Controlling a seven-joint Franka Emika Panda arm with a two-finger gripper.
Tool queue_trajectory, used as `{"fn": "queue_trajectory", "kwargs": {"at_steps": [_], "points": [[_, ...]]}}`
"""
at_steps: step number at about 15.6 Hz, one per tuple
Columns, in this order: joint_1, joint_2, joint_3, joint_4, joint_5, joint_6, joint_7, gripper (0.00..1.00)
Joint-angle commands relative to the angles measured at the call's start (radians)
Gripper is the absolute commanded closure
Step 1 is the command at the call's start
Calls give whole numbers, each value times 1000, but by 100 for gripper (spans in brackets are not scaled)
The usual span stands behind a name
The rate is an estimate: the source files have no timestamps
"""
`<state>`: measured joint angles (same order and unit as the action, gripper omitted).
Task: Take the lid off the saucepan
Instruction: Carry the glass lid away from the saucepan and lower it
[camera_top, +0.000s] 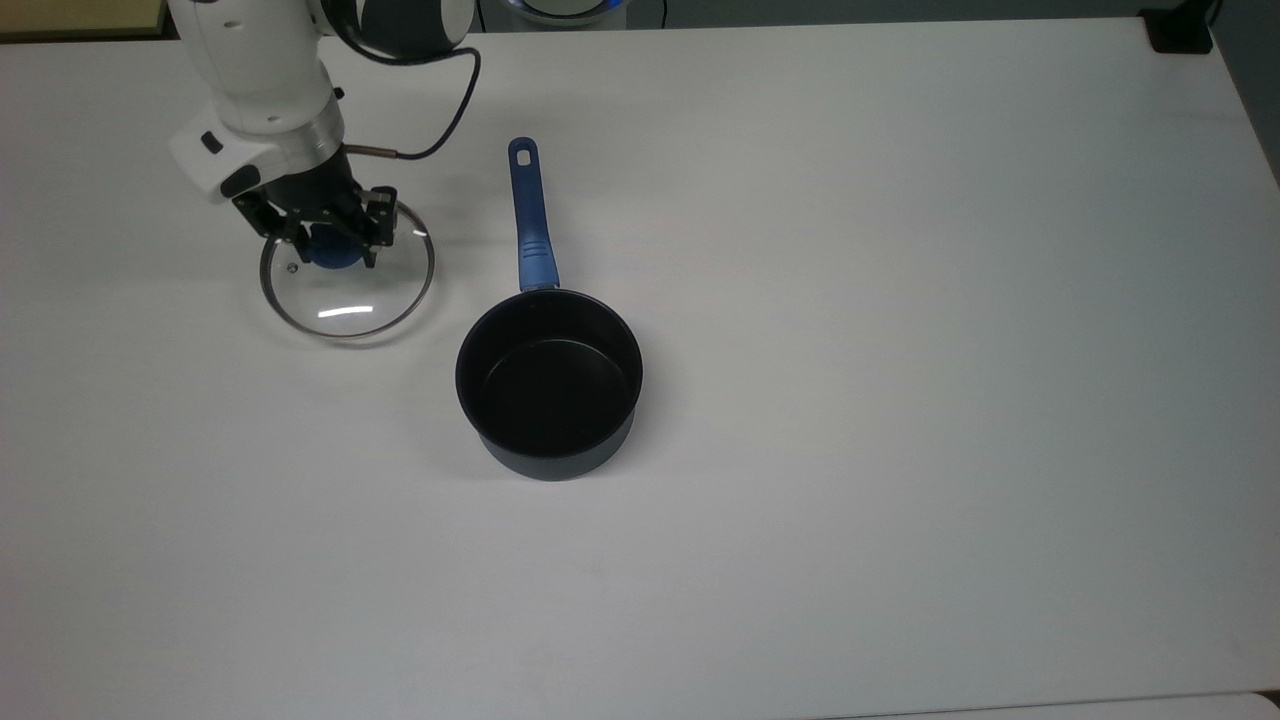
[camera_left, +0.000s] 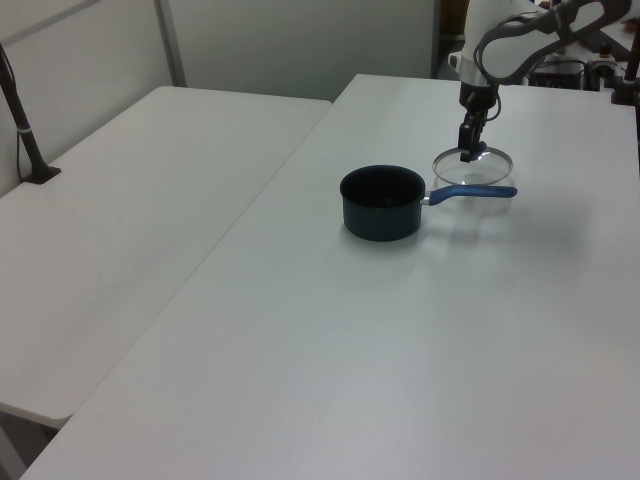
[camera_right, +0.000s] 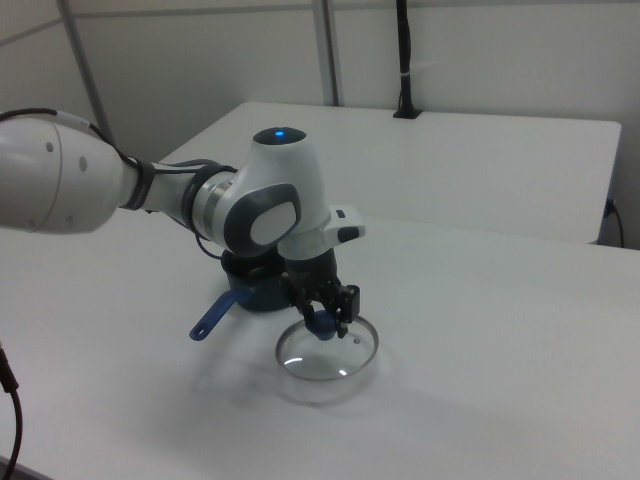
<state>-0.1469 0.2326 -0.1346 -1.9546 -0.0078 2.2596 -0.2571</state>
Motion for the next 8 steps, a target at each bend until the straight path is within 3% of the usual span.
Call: {"fn": "queue_trajectory", "kwargs": {"at_steps": [1,8], "points": [[43,-122,-13,-144,22,31,-47,62],[93,-179,-6,-233,20,31,-48,62]]}}
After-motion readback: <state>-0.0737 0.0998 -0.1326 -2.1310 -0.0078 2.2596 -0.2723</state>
